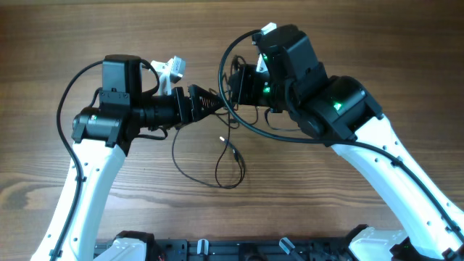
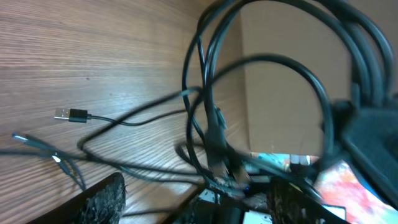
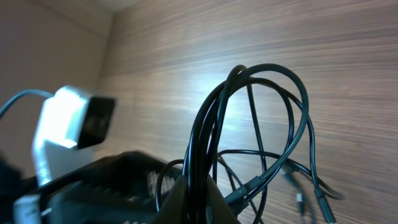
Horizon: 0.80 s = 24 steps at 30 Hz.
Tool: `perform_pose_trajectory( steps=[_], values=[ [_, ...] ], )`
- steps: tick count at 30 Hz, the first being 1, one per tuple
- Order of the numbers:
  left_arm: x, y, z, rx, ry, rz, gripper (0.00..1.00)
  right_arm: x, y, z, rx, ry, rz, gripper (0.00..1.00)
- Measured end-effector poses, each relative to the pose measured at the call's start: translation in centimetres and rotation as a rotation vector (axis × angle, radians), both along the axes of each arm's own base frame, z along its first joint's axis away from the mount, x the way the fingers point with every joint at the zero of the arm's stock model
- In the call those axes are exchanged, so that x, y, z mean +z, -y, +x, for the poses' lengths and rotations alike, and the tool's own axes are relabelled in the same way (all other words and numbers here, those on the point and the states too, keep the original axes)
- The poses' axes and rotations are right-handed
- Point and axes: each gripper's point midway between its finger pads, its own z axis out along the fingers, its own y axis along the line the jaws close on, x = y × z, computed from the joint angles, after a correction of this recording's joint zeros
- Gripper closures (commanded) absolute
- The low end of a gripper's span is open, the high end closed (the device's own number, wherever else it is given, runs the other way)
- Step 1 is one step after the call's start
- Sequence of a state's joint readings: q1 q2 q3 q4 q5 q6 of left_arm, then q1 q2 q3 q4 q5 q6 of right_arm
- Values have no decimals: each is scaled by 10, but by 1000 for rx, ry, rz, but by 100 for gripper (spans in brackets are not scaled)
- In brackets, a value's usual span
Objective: Untangle cables
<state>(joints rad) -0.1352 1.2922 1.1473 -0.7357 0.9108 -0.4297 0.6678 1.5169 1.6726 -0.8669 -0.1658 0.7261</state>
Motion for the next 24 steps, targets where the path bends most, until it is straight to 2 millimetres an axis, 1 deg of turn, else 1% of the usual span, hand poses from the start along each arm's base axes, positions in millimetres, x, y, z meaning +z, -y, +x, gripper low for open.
perform_pose_trajectory(
  steps=[2,3,4,5,6,7,8,10,12,14,16,18,19,20,22,24],
  values=[
    [-5,-5,5,29,9,39,27,3,-8,-6,42,-17,38,96],
    [-9,-9,9,53,14,69,30,5,-12,-9,63,-24,56,96],
    [-11,-11,11,67,18,87,40,6,-15,-13,86,-36,70,96],
    [-14,-15,15,91,25,115,60,7,-17,-16,103,-45,82,96],
    [-16,-18,17,103,33,135,89,7,-19,-18,115,-52,90,96],
    [-17,-20,19,116,37,146,91,7,-20,-20,125,-58,96,96],
    [-17,-20,20,118,42,150,91,7,-20,-21,130,-62,98,96],
    [-17,-21,21,120,50,156,96,6,-21,-22,135,-71,98,96],
    [-18,-22,22,124,51,161,96,3,-21,-24,138,-85,93,96],
    [-18,-22,23,139,36,156,96,-2,-15,-22,112,-91,62,96],
    [-15,-22,27,181,7,129,96,-17,4,-16,18,-99,-31,96],
    [-12,-22,30,236,-56,87,96,-37,39,-13,-139,-131,-179,96],
    [-5,-19,33,256,-79,42,96,-45,58,-11,-230,-140,-254,96],
    [3,-14,34,259,-86,-3,96,-48,69,-9,-280,-131,-293,96],
    [22,-9,36,266,-78,-72,96,-53,80,-7,-336,-121,-339,95],
    [36,-8,30,270,-70,-109,96,-62,83,-6,-361,-130,-367,94]
  ],
)
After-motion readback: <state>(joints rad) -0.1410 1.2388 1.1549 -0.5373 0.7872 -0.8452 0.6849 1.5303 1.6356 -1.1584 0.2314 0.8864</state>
